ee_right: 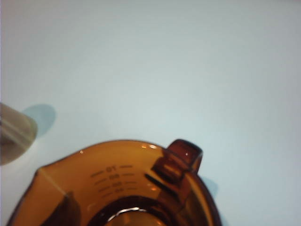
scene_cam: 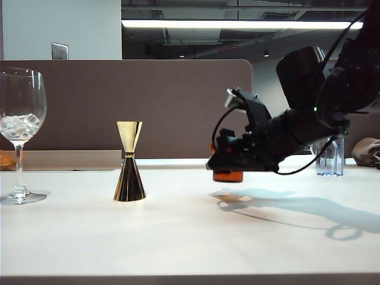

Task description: Pick up the small amber measuring cup and pour the water in it into the jigger, then pick up the jigger and pour the water in it into the wine glass.

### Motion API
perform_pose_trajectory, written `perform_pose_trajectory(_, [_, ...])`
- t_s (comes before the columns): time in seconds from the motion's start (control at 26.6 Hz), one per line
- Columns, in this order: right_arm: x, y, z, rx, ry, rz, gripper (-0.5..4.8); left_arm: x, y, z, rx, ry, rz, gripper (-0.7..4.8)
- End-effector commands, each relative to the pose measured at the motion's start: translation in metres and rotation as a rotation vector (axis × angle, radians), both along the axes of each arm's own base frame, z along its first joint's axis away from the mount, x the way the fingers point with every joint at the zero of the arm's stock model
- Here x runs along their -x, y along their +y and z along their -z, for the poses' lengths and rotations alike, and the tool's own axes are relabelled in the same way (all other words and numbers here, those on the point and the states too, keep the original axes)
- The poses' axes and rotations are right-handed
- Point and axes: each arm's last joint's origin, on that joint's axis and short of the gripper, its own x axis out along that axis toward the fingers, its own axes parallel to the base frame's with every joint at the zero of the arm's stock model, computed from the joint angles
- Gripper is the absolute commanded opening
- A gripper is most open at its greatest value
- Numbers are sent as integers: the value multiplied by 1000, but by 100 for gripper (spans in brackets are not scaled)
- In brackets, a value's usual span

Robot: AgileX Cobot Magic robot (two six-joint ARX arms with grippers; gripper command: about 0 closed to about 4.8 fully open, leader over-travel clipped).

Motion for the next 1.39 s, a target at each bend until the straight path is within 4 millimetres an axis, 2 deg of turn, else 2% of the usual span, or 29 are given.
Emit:
perform_pose_trajectory(0.04, [-1,1,-14,-23,-59,-3,-1,0,0,-2,1,-16,3,-2])
perform_pose_trajectory(0.38, [2,0,-29,-39,-93,-3,-1,0,0,-2,1,-15,3,-2])
perform_pose_trajectory(0.49, [-3,3,-33,-13,-36,-4,0,0,0,-2,1,-15,3,-2])
perform_pose_trajectory(0.68, [-12,19,-55,0,-75,-27,0,0,0,-2,1,-15,3,-2])
perform_pose_trajectory(0.86, [-16,29,-69,9,-66,-45,0,0,0,-2,1,-15,3,-2])
perform_pose_trajectory(1.39, [-24,40,-97,72,-62,-62,1,0,0,-2,1,-15,3,-2])
